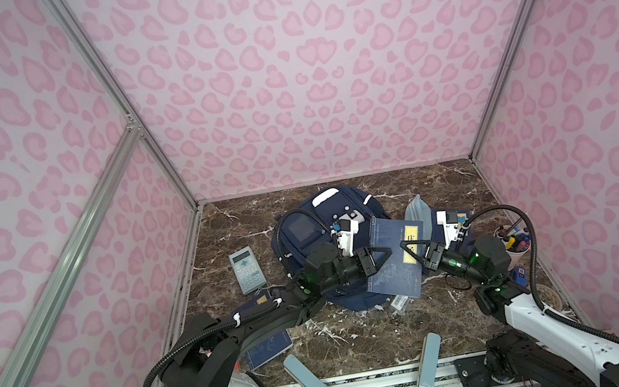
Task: Pack the student bag
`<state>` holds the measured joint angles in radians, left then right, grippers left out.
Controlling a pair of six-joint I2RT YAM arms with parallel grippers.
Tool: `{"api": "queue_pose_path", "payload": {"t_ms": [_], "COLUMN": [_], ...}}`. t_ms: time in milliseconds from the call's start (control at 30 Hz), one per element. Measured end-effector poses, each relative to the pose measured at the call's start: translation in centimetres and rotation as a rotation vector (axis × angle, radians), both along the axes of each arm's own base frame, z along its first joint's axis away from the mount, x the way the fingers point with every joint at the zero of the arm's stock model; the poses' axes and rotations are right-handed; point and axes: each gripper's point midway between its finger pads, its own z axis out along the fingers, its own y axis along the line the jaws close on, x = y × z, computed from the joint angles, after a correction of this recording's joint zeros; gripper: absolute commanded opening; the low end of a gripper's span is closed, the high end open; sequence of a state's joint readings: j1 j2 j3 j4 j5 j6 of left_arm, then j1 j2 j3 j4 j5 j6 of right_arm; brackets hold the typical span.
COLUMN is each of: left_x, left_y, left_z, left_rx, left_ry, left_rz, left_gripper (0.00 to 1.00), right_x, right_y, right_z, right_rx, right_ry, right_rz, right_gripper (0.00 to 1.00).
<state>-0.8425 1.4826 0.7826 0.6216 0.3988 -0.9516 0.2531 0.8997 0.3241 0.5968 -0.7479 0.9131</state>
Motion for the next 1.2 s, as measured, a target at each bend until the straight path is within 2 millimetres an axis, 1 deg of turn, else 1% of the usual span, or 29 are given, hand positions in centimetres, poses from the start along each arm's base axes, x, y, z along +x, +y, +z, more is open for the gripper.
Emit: {"api": "queue_pose_path", "payload": {"t_ms": [33, 100, 200, 233, 267, 300, 367, 400, 500, 600, 700, 833, 900, 967, 1000, 1067, 1133, 1167, 1200], "left_x": [0.2, 1.1, 3.0, 3.6, 4.2, 4.6, 5.1, 5.1, 4.8, 4.9, 5.6, 6.2, 6.6, 7.2, 7.5, 7.6, 7.5, 7.4, 7.3], "left_y": [0.3, 1.4, 3.9, 4.5, 5.2, 5.8, 6.7, 6.9, 6.3, 5.7, 5.3, 4.3, 4.1, 3.6, 3.2, 2.8, 2.6, 2.6, 2.6], "left_z": [-0.3, -1.0, -2.5, -2.8, -3.3, -4.1, -6.4, -7.8, -10.8, -13.1, -14.6, -16.5, -17.6, -18.2, -18.3, -18.3, -18.0, -17.7, -17.1], "left_rx": [0.014, 0.063, 0.22, 0.272, 0.342, 0.413, 0.568, 0.66, 0.857, 0.984, 1.075, 1.142, 1.167, 1.177, 1.176, 1.171, 1.158, 1.153, 1.135], "left_ry": [0.001, 0.012, -0.002, -0.017, -0.04, -0.063, -0.112, -0.132, -0.203, -0.257, -0.281, -0.299, -0.295, -0.295, -0.298, -0.303, -0.306, -0.31, -0.306], "left_rz": [0.005, 0.052, 0.177, 0.216, 0.249, 0.266, 0.266, 0.246, 0.157, 0.078, 0.037, -0.009, -0.022, -0.026, -0.032, -0.04, -0.051, -0.049, -0.052], "left_gripper": [0.93, 0.95, 0.89, 0.86, 0.79, 0.74, 0.72, 0.72, 0.74, 0.82, 0.87, 0.92, 0.93, 0.91, 0.86, 0.68, 0.31, 0.16, 0.04], "right_x": [0.1, 0.3, 1.0, 1.3, 1.5, 1.8, 2.1, 2.3, 2.7, 2.6, 2.1, 1.5, 1.4, 1.3, 1.2, 1.0, 0.9, 0.8, 0.7], "right_y": [-0.1, -0.6, -2.0, -2.6, -3.5, -4.4, -6.2, -7.2, -10.0, -11.9, -12.0, -11.6, -11.5, -11.5, -11.5, -11.4, -11.3, -11.2, -11.0], "right_z": [-0.1, -0.1, 0.2, 0.3, 0.3, 0.0, -0.5, -0.8, -1.8, -3.0, -3.7, -4.0, -4.2, -4.5, -4.7, -5.3, -5.8, -6.0, -6.0], "right_rx": [-0.007, -0.026, -0.089, -0.113, -0.138, -0.165, -0.205, -0.22, -0.261, -0.274, -0.273, -0.277, -0.284, -0.287, -0.288, -0.289, -0.29, -0.288, -0.282], "right_ry": [-0.001, 0.004, 0.011, 0.013, 0.017, 0.028, 0.061, 0.085, 0.146, 0.199, 0.222, 0.22, 0.219, 0.223, 0.226, 0.24, 0.252, 0.254, 0.254], "right_rz": [-0.007, -0.036, -0.13, -0.169, -0.211, -0.256, -0.327, -0.366, -0.459, -0.505, -0.489, -0.458, -0.452, -0.45, -0.447, -0.44, -0.434, -0.429, -0.423], "right_gripper": [0.0, 0.0, 0.0, 0.0, 0.0, 0.0, 0.0, 0.0, 0.0, 0.0, 0.0, 0.0, 0.0, 0.0, 0.0, 0.0, 0.0, 0.0, 0.0]}}
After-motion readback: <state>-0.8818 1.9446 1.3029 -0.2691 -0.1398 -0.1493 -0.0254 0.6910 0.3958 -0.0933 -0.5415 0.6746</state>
